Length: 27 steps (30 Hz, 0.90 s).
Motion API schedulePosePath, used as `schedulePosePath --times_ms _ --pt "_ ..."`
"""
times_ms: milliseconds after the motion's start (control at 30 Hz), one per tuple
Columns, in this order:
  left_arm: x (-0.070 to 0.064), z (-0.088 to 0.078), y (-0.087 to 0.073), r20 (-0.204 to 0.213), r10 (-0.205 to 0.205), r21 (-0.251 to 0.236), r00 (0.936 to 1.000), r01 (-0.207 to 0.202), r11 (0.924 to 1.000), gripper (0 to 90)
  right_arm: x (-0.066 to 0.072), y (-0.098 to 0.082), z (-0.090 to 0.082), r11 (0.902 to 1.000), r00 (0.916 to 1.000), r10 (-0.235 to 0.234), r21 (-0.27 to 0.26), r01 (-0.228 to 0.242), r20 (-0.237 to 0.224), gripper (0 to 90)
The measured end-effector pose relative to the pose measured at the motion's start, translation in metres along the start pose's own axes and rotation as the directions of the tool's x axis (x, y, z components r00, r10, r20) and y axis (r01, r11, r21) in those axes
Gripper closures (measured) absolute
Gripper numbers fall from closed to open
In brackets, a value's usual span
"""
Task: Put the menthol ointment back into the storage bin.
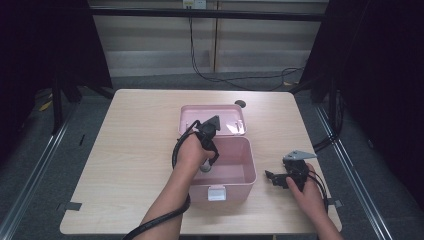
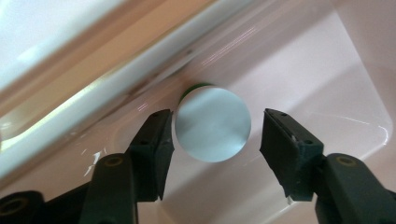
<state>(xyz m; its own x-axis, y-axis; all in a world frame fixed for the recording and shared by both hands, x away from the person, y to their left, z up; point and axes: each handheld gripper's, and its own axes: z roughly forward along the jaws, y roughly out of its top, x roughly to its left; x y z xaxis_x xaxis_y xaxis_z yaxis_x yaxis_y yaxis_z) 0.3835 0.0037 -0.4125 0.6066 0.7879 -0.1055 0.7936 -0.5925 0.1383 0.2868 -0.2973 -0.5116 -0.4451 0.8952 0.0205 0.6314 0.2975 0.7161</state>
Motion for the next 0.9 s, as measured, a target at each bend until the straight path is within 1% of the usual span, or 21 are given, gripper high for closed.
schedulePosePath --times_ms 67,167,233,267,333,467,533,700,867,900 --pt "0.000 -0.002 0.000 0.001 -0.006 -0.003 1.0000 0.006 1.0000 41.7 0.000 0.000 0.000 1.0000 1.0000 0.000 0.000 0.000 0.000 13.1" --pt "0.001 -0.004 -0.001 0.008 0.001 -0.001 1.0000 -0.001 1.0000 41.0 0.000 0.000 0.000 1.0000 1.0000 0.000 0.000 0.000 0.000 13.1" --pt "0.001 -0.006 -0.001 0.007 -0.007 -0.011 0.9999 0.007 0.9999 39.7 0.000 0.000 0.000 1.0000 1.0000 0.000 0.000 0.000 0.000 13.2" --pt "0.002 -0.007 -0.002 0.008 -0.003 -0.010 1.0000 0.003 0.9999 39.3 0.000 0.000 0.000 1.0000 1.0000 0.000 0.000 0.000 0.000 13.1" --pt "0.002 -0.008 -0.002 0.008 -0.014 -0.012 0.9999 0.014 0.9998 37.5 0.000 0.000 0.000 1.0000 1.0000 0.000 0.000 0.000 0.000 13.1" --pt "0.003 -0.012 -0.003 0.016 -0.010 -0.014 0.9998 0.010 0.9998 35.8 0.000 0.000 0.000 1.0000 1.0000 0.000 0.000 0.000 0.000 13.1" --pt "0.003 -0.014 -0.004 0.020 -0.017 -0.018 0.9997 0.017 0.9997 34.4 0.000 0.000 0.000 1.0000 1.0000 0.000 0.000 0.000 0.000 13.1" --pt "0.000 -0.021 -0.003 0.038 -0.016 -0.031 0.9992 0.017 0.9994 30.7 0.000 0.000 0.000 1.0000 1.0000 0.000 0.000 0.000 0.000 13.1" --pt "-0.002 -0.029 -0.004 0.047 -0.003 -0.038 0.9989 0.005 0.9993 27.4 0.000 0.000 0.000 1.0000 1.0000 -0.001 0.001 0.001 0.000 13.1" --pt "-0.002 -0.030 -0.004 0.052 -0.008 -0.039 0.9986 0.010 0.9992 27.3 0.000 0.000 0.000 1.0000 1.0000 0.000 0.000 0.000 0.000 13.1"
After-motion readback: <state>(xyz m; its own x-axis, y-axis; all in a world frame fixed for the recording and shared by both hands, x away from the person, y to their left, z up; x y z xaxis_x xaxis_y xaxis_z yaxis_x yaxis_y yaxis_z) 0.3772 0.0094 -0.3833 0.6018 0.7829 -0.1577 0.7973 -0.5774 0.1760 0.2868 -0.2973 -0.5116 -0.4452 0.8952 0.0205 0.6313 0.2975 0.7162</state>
